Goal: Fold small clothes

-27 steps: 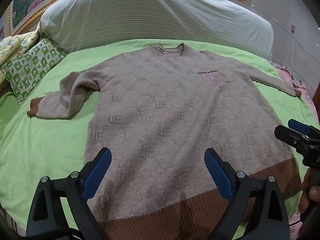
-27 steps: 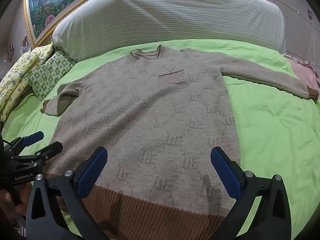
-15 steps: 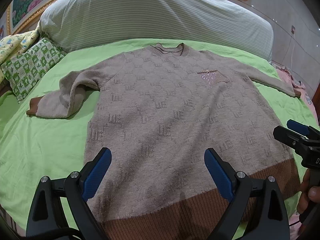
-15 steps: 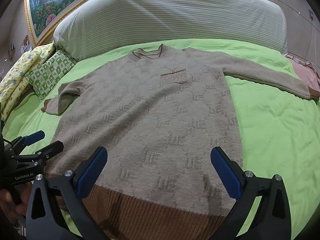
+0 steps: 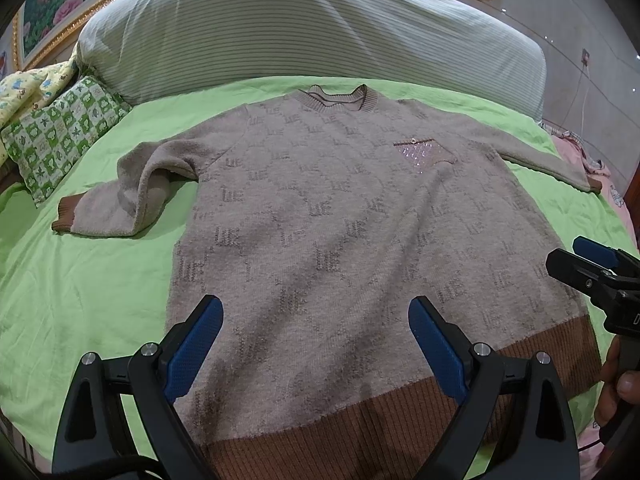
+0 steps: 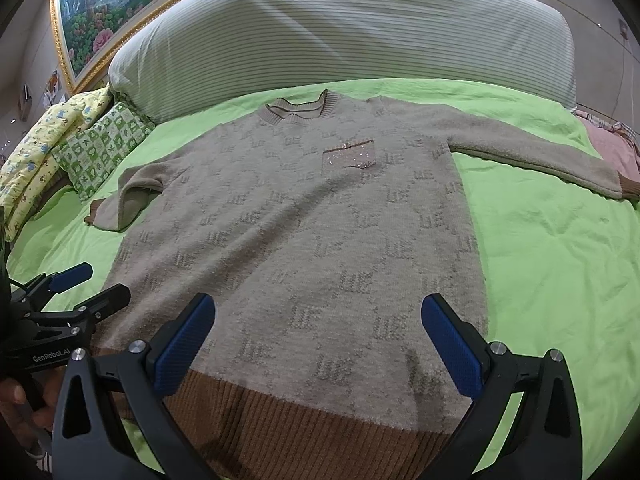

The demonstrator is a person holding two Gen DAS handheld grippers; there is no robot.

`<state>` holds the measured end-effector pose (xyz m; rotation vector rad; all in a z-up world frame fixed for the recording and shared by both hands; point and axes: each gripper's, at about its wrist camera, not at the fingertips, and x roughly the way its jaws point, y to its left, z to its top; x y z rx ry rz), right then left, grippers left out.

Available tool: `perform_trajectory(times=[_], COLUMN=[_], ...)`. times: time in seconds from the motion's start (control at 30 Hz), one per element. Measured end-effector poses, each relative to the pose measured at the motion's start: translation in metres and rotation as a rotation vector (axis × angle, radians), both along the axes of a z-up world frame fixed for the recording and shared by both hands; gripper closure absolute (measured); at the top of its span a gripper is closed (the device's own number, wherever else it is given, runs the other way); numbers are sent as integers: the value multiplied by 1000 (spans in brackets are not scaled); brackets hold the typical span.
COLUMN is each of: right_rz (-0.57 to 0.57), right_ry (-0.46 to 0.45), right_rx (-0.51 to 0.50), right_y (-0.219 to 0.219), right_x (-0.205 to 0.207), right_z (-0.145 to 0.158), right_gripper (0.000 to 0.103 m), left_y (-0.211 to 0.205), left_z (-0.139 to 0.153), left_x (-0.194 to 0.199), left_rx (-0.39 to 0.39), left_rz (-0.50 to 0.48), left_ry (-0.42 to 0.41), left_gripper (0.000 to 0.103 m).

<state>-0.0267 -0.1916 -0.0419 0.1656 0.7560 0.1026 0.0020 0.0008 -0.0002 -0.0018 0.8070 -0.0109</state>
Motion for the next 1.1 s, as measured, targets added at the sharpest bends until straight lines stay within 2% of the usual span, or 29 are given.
perform_trajectory(times=[0.47,0.67,0.73,0.97,1.07,1.1], right_rz=[3,4,4,-2,-33,-60], right_ry=[-2,12,14,-13,-37,-43], right_rx=[7,11,7,7,87,117], right_y=[0,-1,-1,-2,-21,-33], right_x=[2,2,2,1,0,0], right_z=[1,1,1,2,6,6], right_gripper=[0,0,0,0,0,0], left_y=[-4,-7,-7,-6,-6,-5], left_z=[-3,-2,-2,0,3,5], left_x=[3,5,5,7,14,16], left_rx=[24,85,58,61,62,42], left_rz=[-7,-10,-11,-17,-26,-27], left_ry=[-13,-16,-25,16,30,-8], left_gripper=[8,8,8,8,8,8])
